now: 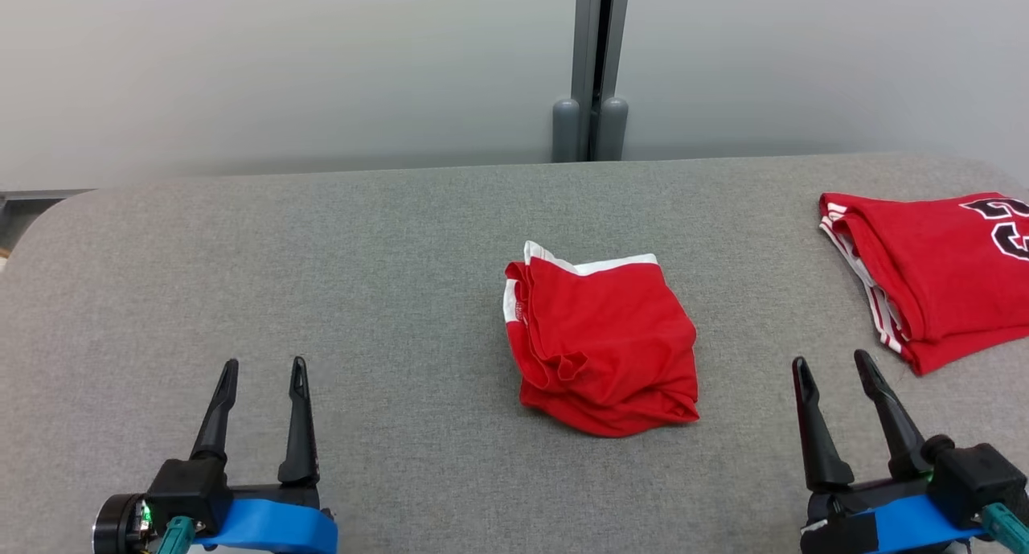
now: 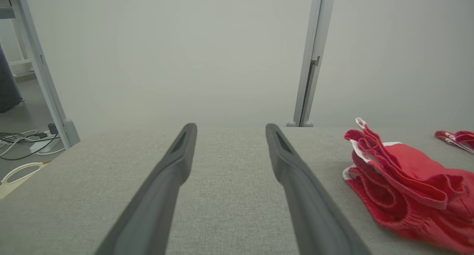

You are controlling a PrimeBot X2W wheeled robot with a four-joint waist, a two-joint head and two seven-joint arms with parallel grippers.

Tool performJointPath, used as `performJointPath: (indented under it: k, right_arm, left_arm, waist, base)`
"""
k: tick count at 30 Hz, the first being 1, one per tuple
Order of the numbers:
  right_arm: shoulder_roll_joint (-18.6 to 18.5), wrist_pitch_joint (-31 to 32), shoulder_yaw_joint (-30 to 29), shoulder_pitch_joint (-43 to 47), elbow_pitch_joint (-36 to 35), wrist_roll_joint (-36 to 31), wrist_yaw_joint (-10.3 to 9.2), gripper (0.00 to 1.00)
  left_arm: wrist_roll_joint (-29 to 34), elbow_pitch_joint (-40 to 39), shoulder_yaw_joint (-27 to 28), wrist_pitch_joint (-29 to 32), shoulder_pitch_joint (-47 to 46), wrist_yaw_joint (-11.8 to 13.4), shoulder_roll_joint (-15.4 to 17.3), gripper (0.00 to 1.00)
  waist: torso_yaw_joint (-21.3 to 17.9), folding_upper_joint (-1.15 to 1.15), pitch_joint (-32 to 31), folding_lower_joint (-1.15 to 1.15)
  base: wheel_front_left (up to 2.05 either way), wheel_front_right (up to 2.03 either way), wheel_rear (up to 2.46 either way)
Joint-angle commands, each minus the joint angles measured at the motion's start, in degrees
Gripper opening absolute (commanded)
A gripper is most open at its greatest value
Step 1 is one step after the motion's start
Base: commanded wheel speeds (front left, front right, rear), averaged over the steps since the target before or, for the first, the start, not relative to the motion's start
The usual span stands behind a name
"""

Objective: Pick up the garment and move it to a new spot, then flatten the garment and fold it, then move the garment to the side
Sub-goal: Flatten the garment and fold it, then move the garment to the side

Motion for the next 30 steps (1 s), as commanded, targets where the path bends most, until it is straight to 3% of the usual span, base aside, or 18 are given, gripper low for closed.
performJointPath:
  k: [1, 30]
  right_arm:
    - [0.7, -0.3, -0.3, 1.5, -0.6, -0.8, 0.00, 1.00]
    - [2.9, 2.5, -1.0, 3.6, -0.9, -3.8, 0.00, 1.00]
  left_arm:
    - [0.2, 0.1, 0.2, -0.3, 0.6, 0.3, 0.5, 1.00]
    - [-0.7, -1.0, -0.7, 1.1, 2.4, 2.2, 1.8, 1.00]
  waist:
    - [0.3, 0.00, -0.4, 0.00]
    - [1.5, 0.00, -2.2, 0.00]
  base:
    - [0.00, 0.00, 0.00]
    - [0.00, 0.00, 0.00]
